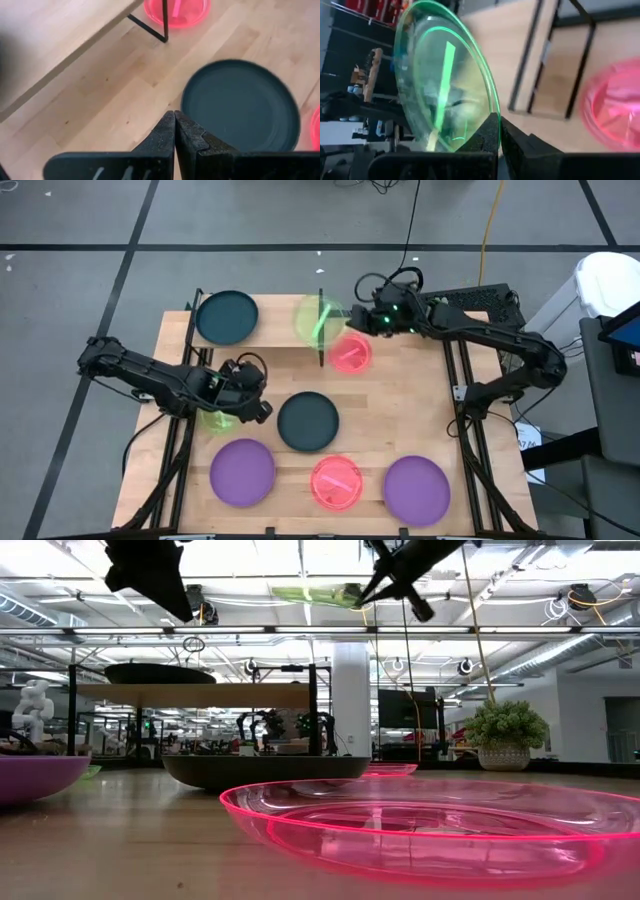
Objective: Place and stack plates onto a shelf
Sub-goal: Put the right green plate on the shelf
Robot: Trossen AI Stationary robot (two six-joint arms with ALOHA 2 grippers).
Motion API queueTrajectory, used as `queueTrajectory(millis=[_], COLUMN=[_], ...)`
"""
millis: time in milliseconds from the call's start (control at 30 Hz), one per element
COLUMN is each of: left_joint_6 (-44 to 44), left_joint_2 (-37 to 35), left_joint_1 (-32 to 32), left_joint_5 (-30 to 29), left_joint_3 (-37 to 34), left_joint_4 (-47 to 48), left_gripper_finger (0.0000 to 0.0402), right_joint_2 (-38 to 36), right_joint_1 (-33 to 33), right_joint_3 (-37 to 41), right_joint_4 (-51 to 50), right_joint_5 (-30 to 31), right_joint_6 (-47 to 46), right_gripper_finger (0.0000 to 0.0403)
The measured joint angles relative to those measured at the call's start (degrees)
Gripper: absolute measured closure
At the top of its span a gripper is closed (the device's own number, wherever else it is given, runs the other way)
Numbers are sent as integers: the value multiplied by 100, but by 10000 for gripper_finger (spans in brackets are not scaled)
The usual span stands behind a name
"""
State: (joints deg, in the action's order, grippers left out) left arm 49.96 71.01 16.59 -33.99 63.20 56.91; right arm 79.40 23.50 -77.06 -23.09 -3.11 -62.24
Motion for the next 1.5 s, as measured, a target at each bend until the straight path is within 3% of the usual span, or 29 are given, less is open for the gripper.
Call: queueTrajectory(millis=[367,800,1033,1500], left_joint_6=[-94,134,112,118], left_joint_2=[-512,-593,-593,-592], left_joint_1=[-7,4,4,28], left_joint_5=[-461,-111,-99,-73], left_joint_3=[0,0,0,0], left_joint_4=[231,491,491,273], left_gripper_finger=[398,398,398,398], right_joint_2=[589,770,940,2100], right_joint_1=[551,584,569,485], right_joint_3=[-326,-326,-956,-1987], right_joint_4=[795,1883,1883,1475], right_joint_5=[-657,-767,-757,-909], right_joint_6=[147,-158,-28,528], right_gripper_finger=[403,403,403,403])
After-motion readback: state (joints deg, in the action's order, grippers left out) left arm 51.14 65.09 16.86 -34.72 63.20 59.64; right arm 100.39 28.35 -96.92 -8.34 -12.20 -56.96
